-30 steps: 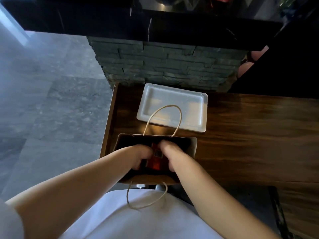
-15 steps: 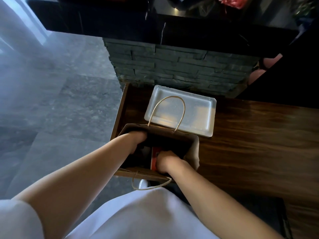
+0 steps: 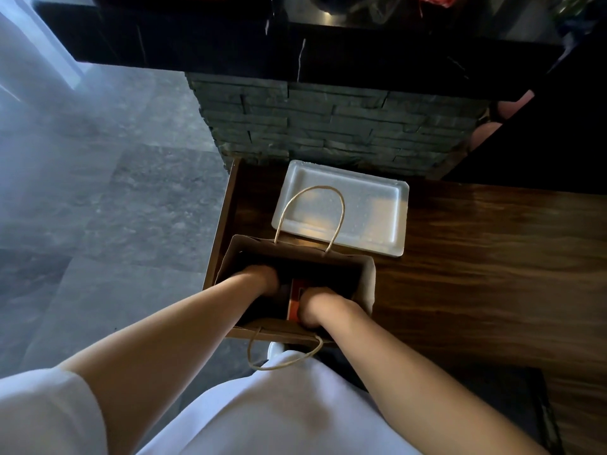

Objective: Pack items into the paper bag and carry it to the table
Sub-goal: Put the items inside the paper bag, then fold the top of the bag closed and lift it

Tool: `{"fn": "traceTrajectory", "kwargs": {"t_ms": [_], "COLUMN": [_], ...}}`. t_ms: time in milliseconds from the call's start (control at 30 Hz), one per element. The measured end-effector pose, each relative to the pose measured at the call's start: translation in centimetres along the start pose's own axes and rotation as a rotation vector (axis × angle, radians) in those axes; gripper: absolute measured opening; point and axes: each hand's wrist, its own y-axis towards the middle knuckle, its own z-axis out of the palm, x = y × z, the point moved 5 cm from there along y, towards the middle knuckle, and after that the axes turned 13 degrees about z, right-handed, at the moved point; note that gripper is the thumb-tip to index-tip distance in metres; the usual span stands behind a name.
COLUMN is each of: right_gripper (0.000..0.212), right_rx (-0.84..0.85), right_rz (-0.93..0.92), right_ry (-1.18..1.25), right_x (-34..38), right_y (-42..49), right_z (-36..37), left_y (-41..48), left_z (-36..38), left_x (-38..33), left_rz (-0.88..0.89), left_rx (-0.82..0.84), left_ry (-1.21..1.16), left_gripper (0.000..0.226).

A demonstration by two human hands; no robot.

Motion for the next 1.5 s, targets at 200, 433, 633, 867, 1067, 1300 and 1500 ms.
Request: {"fn": "traceTrajectory", "kwargs": {"t_ms": [200, 433, 633, 867, 1067, 1300, 1500], "right_gripper": [0.058, 0.05, 0.04, 0.044, 0.057, 0.039, 0.082], "right_rx": [-0.025, -0.047, -0.11, -0.234, -0.194, -0.271, -0.317], "right_rz": [-0.019, -0.014, -0.39, -0.289, -0.285, -0.365, -0.494], "right_ry": [0.011, -0.018, 0.729, 1.094, 1.003, 1.049, 1.249], "right_x": [0.0, -0.6, -8.3, -16.4, -13.8, -11.0, -11.7], "right_y": [0.5, -3.3, -11.8, -12.1, -8.2, -5.7, -4.8], "right_z": [0.1, -2.5, -6.6, -3.9, -0.7, -0.6, -1.5], "left_y": [-0.9, -4.1, -12.3, -13.9, -10.4, -8.5, -8.7], "left_z": [0.6, -0.5, -9.2, -6.8, -0.1, 0.1, -1.1], "left_x": [0.8, -1.0, 2.0, 9.0, 8.5, 6.7, 7.3], "left_rz": [0.024, 0.085, 0.383, 0.365, 0.34, 0.39, 0.532], "left_rx": [-0.007, 0.115, -0.528, -0.671, -0.486, -0.678, -0.683], "left_ry": [-0.029, 0.112, -0.439, -0.492, -0.513, -0.39, -0.766], "left_gripper": [0.04, 0.035, 0.035, 0.067, 0.069, 0.046, 0.085]}}
